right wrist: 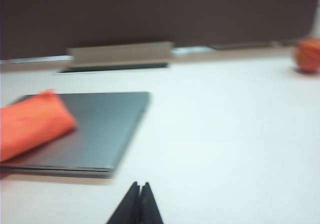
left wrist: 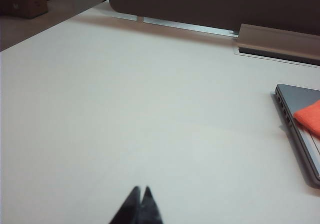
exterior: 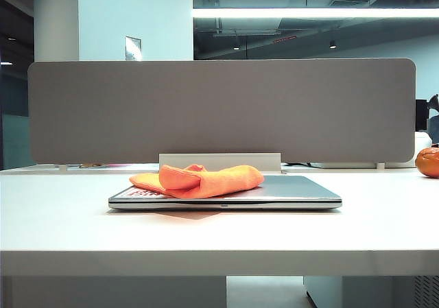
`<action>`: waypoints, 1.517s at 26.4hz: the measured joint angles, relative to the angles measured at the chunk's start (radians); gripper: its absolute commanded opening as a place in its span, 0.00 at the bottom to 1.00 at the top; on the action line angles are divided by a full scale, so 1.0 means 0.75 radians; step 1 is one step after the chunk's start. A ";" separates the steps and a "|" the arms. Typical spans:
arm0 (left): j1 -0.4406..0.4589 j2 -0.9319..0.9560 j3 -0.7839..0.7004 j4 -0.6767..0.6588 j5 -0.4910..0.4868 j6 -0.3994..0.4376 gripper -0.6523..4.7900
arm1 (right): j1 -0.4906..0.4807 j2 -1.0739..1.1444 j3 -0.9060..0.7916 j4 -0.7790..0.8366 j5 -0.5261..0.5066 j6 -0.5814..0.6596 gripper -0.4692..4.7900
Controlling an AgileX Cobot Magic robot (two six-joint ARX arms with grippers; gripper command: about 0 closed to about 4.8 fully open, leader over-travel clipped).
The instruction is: Pick up the orange rag and put it over the laptop.
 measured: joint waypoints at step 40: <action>0.000 0.000 0.000 0.000 0.000 0.000 0.11 | -0.001 -0.001 0.000 -0.084 0.175 -0.040 0.08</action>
